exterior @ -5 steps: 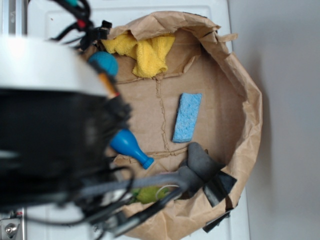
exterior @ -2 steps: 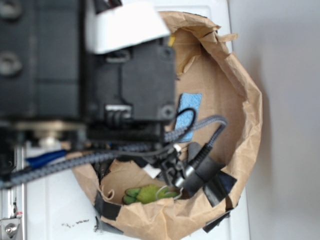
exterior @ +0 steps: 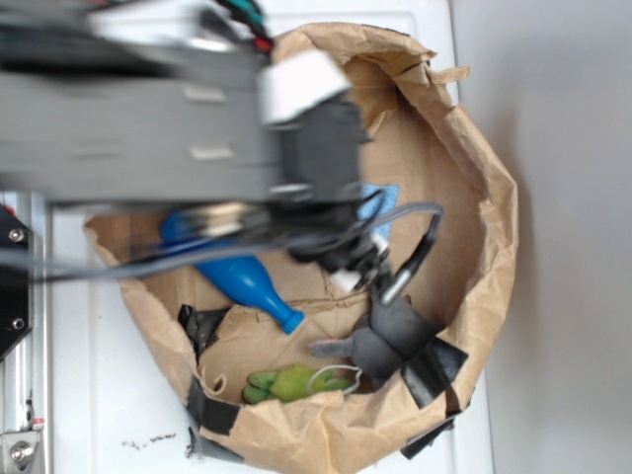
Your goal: Grab the blue sponge.
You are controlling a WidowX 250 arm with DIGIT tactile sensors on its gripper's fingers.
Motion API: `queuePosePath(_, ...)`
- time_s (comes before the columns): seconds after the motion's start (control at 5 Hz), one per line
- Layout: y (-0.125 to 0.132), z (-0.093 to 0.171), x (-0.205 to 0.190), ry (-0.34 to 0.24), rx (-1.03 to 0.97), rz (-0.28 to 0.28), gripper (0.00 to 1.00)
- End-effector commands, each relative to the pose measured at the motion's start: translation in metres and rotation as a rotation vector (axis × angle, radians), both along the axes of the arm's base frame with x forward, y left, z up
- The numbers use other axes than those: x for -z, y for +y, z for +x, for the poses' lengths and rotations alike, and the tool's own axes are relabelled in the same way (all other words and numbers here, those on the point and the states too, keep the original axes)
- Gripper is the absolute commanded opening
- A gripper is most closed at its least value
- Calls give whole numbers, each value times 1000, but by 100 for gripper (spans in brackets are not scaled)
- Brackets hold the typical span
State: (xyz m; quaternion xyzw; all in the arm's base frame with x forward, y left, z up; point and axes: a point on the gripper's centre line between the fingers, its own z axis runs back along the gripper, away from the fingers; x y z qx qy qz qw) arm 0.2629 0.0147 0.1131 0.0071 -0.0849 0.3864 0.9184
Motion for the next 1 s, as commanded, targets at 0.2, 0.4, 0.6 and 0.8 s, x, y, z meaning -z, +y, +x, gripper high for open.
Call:
queuePosePath(0.2, 29, 26, 27, -27, -292, -151, 100)
queuePosePath(0.4, 13, 40, 27, -21, -307, -153, 100)
queuePosePath(0.6, 5, 46, 26, -10, -317, -151, 100)
queuePosePath(0.8, -2, 50, 30, 4, -329, -149, 100)
